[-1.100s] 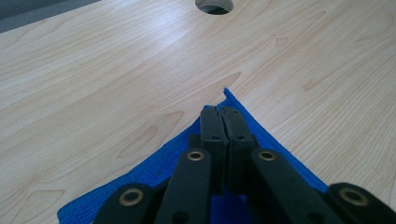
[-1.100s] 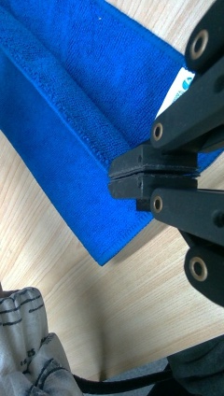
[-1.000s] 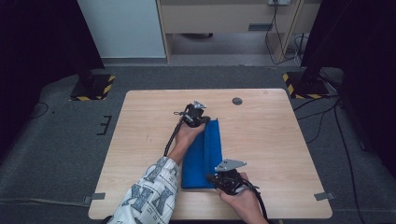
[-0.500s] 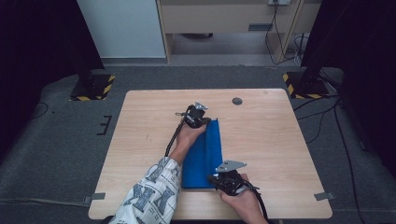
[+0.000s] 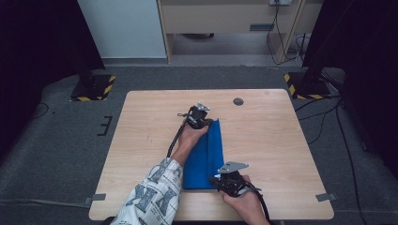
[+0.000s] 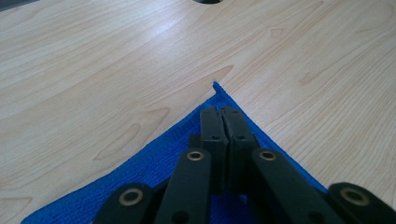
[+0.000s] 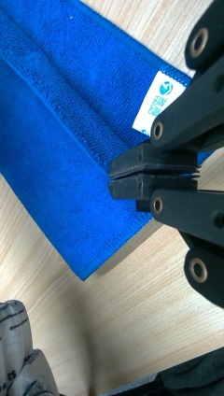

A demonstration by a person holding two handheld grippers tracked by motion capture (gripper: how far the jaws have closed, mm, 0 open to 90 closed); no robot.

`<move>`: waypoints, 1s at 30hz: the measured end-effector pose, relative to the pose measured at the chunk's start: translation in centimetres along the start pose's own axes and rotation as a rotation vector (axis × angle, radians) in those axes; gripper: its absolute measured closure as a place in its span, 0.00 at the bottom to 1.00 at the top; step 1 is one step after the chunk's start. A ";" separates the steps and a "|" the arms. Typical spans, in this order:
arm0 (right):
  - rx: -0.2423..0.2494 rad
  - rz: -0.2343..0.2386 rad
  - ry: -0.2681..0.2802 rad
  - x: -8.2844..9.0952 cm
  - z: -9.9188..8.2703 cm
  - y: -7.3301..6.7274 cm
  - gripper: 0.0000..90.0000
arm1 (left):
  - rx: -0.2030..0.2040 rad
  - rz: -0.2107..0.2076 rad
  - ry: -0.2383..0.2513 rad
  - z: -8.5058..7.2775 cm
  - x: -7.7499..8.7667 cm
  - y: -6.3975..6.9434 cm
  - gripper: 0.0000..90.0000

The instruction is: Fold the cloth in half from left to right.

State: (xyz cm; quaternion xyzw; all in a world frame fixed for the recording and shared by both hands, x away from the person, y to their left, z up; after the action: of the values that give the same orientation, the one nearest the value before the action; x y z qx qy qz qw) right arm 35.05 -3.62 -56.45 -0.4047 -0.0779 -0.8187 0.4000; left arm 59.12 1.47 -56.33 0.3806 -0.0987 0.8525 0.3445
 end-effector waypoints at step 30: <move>-0.031 -0.013 -0.021 0.3 -1.2 1.0 0.93 | 0.024 -0.018 0.017 0.3 -0.7 0.7 0.97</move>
State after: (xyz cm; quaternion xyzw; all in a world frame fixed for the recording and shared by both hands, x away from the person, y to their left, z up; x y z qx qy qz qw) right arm 34.93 -4.94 -57.21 -0.4190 -0.0722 -0.8179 0.3877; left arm 59.15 0.50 -56.56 0.3783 -0.0822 0.8538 0.3482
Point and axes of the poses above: each handheld gripper's, and its own axes: x roughly backward along the jaws, z roughly out of its top, y roughly to its right, the point moved 9 cm from there along -x, roughly forward along the jaws, and after that the axes turned 5 degrees about -y, right-handed, at the moved point
